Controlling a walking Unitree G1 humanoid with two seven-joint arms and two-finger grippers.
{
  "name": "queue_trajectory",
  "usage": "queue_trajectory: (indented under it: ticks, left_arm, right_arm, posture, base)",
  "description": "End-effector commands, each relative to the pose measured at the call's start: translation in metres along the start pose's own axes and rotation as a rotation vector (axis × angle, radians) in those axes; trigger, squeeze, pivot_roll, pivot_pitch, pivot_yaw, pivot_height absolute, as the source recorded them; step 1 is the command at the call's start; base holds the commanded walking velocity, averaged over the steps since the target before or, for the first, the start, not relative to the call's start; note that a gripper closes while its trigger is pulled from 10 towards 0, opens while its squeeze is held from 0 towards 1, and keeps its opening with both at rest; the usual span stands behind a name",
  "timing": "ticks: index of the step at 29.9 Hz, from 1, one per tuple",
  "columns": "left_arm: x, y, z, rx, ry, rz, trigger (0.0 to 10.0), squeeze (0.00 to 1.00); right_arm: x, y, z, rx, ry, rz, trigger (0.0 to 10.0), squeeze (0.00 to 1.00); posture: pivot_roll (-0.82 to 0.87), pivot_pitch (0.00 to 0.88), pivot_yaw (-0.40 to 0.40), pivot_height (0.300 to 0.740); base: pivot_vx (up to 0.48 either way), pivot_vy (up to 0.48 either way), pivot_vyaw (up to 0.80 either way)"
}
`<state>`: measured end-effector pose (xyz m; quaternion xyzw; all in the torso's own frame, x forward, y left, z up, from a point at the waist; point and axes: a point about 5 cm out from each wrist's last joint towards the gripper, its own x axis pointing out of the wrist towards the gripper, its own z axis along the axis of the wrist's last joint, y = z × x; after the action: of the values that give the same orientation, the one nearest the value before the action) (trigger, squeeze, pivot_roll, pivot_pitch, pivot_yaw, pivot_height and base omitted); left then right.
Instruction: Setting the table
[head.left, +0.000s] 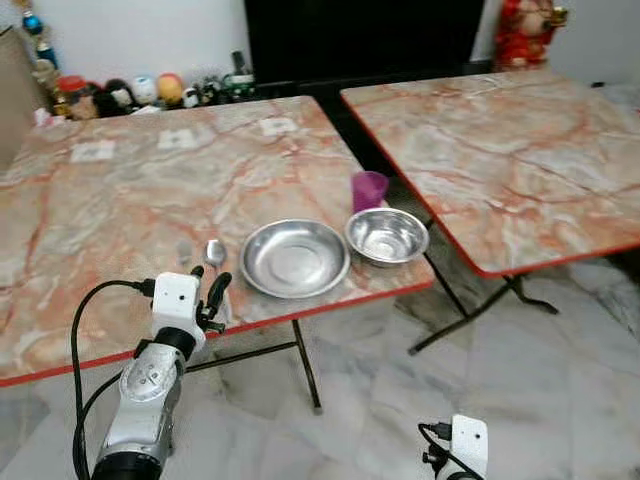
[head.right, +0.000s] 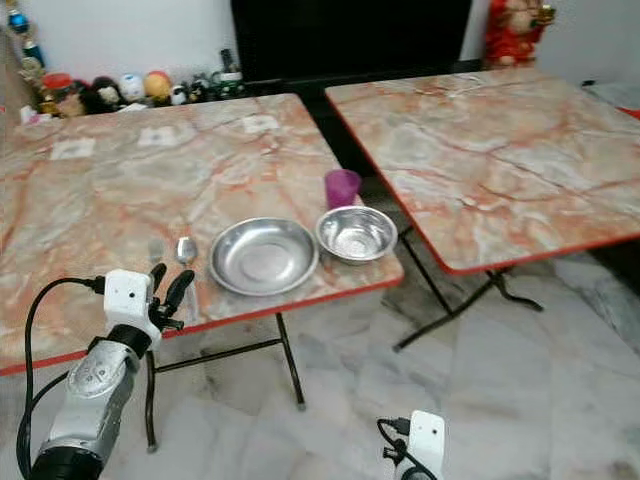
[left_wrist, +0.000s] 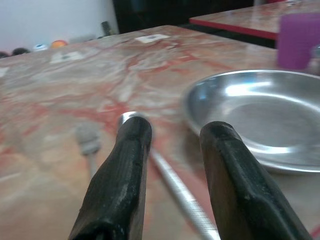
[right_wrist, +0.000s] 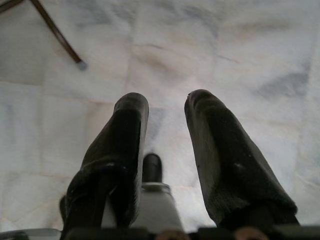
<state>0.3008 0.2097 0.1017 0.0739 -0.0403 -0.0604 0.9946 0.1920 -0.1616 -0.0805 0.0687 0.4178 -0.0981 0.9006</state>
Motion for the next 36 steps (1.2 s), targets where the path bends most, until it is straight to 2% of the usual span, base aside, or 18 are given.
queue_trajectory:
  ticks: [1, 10, 21, 31, 34, 36]
  left_arm:
    - [0.005, -0.003, 0.006, -0.006, -0.015, -0.019, 10.0, 0.0]
    - [0.007, -0.005, 0.009, -0.012, -0.024, -0.031, 10.0, 0.0]
    - [0.009, -0.014, 0.007, -0.03, 0.013, -0.114, 10.0, 0.0]
    - [0.027, -0.024, 0.02, -0.053, 0.035, -0.153, 10.0, 0.0]
    - [0.032, -0.025, 0.021, -0.09, 0.048, -0.138, 10.0, 0.0]
    - [0.038, -0.028, 0.02, -0.108, 0.095, -0.14, 10.0, 0.0]
  right_arm:
    - [0.0, -0.002, -0.001, -0.013, 0.009, -0.001, 10.0, 0.0]
    - [0.0, -0.002, -0.001, -0.011, 0.009, 0.002, 10.0, 0.0]
    - [0.0, 0.0, 0.0, -0.009, 0.012, 0.009, 10.0, 0.0]
    - [0.0, 0.003, 0.001, -0.011, 0.012, 0.019, 10.0, 0.0]
    - [0.001, 0.003, 0.001, -0.012, 0.011, 0.02, 10.0, 0.0]
    - [0.001, 0.003, 0.002, -0.012, 0.011, 0.019, 10.0, 0.0]
  posture:
    - [-0.04, 0.0, -0.006, 0.74]
    - [-0.04, 0.0, -0.005, 0.74]
    - [-0.03, 0.0, 0.001, 0.74]
    - [-0.03, 0.0, 0.011, 0.74]
    - [-0.03, 0.0, 0.011, 0.74]
    - [-0.02, 0.0, 0.011, 0.74]
  base:
    - [0.322, 0.0, 0.0]
    - [0.318, 0.0, 0.0]
    - [0.0, 0.0, 0.0]
    - [0.0, 0.0, 0.0]
    - [0.0, 0.0, 0.0]
    - [0.0, 0.0, 0.0]
